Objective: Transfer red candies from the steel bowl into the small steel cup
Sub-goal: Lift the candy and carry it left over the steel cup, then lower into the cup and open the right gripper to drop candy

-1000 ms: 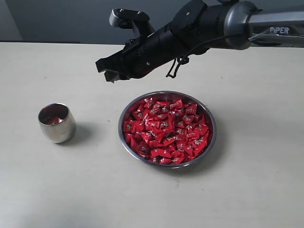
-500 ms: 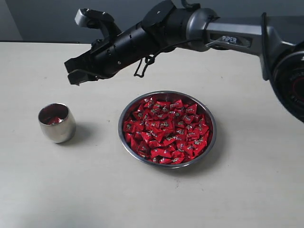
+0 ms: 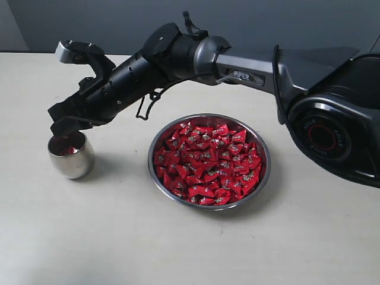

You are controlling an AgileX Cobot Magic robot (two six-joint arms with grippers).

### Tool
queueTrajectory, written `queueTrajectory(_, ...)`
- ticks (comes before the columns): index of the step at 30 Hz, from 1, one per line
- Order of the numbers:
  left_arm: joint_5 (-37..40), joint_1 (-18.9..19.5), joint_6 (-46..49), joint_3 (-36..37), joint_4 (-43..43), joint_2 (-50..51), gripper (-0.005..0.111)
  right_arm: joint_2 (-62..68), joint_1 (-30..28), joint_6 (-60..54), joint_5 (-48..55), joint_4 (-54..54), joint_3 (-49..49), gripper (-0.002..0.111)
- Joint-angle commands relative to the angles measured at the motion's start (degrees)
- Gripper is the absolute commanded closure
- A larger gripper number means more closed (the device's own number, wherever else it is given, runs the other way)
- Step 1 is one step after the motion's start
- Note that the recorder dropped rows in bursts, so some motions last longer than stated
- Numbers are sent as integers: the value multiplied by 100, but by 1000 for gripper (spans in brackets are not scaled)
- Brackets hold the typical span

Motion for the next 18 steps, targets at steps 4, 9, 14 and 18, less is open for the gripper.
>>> queueTrajectory(4, -9, 3, -14, 22, -13, -26, 106, 27, -9, 119, -42, 17, -46, 109)
queueTrajectory(9, -9, 3, -14, 22, -13, -26, 106, 133, 49, 227, -189, 37, -46, 109)
queueTrajectory(14, -9, 3, -14, 22, -13, -26, 106, 191, 128, 242, -308, 60, -46, 109)
queueTrajectory(18, -9, 3, -14, 22, -13, -26, 106, 203, 145, 269, -487, 35, -46, 109)
